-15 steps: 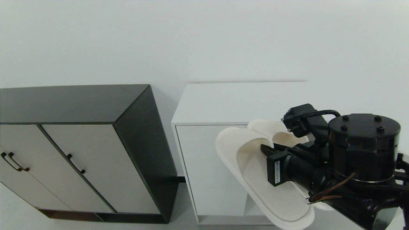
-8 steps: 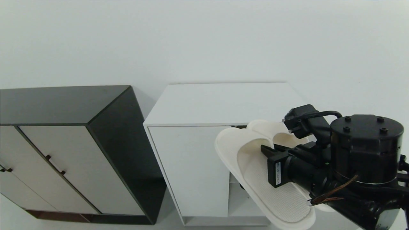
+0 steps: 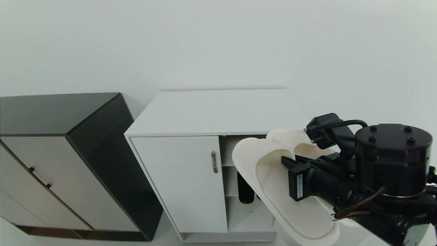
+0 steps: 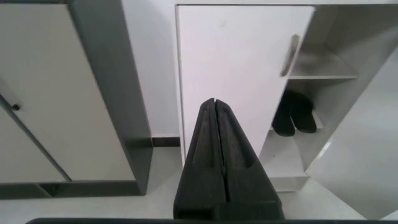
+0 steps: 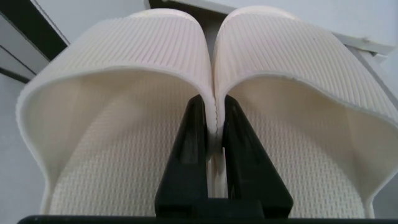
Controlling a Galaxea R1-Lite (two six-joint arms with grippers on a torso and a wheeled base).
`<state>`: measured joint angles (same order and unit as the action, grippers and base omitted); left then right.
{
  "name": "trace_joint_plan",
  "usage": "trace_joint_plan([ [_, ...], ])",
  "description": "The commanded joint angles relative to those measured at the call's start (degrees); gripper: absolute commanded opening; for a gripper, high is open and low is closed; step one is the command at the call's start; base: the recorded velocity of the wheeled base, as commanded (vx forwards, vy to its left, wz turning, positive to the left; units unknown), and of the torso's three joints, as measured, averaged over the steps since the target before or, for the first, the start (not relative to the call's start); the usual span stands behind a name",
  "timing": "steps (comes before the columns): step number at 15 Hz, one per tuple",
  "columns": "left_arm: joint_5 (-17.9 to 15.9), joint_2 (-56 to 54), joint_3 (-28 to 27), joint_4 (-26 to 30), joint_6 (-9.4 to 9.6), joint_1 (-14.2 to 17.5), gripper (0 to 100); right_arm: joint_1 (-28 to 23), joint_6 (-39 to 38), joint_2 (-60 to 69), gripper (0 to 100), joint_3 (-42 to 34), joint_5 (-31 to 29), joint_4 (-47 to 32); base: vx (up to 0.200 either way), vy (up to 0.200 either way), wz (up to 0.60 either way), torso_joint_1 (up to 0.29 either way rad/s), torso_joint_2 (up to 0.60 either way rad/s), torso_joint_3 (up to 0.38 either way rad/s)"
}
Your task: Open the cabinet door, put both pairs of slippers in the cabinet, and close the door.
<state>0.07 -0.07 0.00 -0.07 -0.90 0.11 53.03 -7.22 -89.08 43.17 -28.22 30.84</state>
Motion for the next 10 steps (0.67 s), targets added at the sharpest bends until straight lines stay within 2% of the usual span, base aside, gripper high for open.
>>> trace_joint_plan([
  [1,0.0,0.1,0.0,0.0,0.02,0.1,0,0.1,0.0,-0.2,0,0.0,0.0,0.0,0.0,0.0,0.0,0.0,0.0,0.0],
  [10,0.0,0.1,0.0,0.0,-0.06,0.1,0,0.1,0.0,-0.4,0,-0.1,0.1,0.0,0.0,0.0,0.0,0.0,0.0,0.0],
])
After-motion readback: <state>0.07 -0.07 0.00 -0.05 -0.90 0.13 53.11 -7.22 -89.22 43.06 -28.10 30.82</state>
